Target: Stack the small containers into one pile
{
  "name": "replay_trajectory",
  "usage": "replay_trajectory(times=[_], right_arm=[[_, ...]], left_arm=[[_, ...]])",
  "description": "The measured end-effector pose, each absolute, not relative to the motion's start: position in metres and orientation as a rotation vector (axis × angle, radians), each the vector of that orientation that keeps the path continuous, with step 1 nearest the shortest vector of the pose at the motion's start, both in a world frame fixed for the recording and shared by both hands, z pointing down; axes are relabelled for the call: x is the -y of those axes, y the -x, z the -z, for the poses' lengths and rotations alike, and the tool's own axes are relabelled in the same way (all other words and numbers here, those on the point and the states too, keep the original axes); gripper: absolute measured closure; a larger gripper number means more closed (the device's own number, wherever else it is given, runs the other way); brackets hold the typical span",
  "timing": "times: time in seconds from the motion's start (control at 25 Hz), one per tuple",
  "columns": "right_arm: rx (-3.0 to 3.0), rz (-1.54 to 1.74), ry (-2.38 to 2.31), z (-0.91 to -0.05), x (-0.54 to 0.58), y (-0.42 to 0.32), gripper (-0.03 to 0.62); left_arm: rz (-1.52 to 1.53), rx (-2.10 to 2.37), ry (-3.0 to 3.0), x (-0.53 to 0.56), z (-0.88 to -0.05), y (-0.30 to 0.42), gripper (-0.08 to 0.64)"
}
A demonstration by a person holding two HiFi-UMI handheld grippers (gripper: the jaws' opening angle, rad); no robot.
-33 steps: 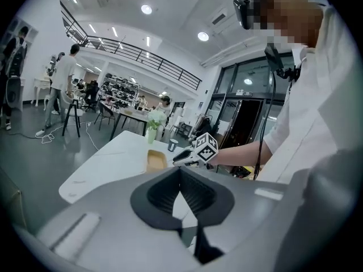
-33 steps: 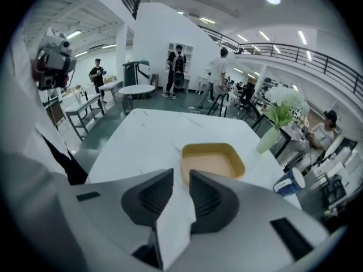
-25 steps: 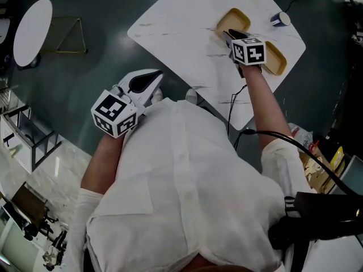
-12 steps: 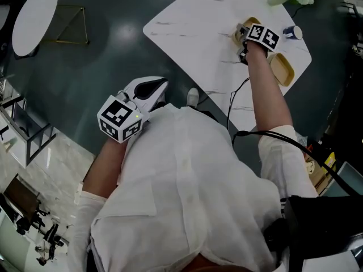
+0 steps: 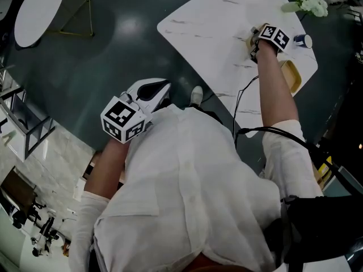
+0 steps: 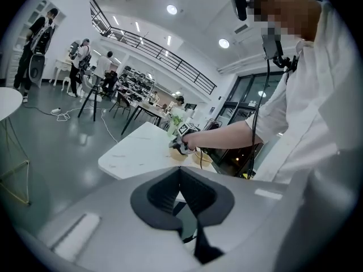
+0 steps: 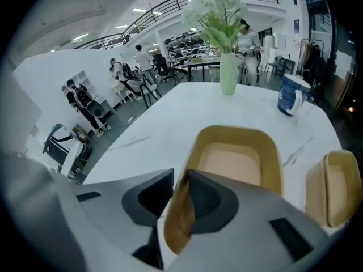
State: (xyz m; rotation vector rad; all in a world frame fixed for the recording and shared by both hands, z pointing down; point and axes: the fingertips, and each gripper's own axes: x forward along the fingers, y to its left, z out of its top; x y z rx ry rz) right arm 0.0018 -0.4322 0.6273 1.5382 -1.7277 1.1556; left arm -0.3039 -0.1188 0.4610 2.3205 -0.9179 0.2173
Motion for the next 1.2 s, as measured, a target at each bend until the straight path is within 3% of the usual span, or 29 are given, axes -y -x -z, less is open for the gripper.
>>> replay_trajectory(times=[0.6, 1.2], right_arm=[[1.728, -0.831, -1.344, -0.617, 0.362, -0.015, 0.572], [1.910, -0.529, -1.112, -0.568, 0.300, -0.009, 0.580]], left_arm=[[-0.201, 0.745, -2.393, 0.132, -0.461, 0.284, 0.554], [-0.255, 0.608, -2.476, 0.125, -0.457, 0.244, 0.552]])
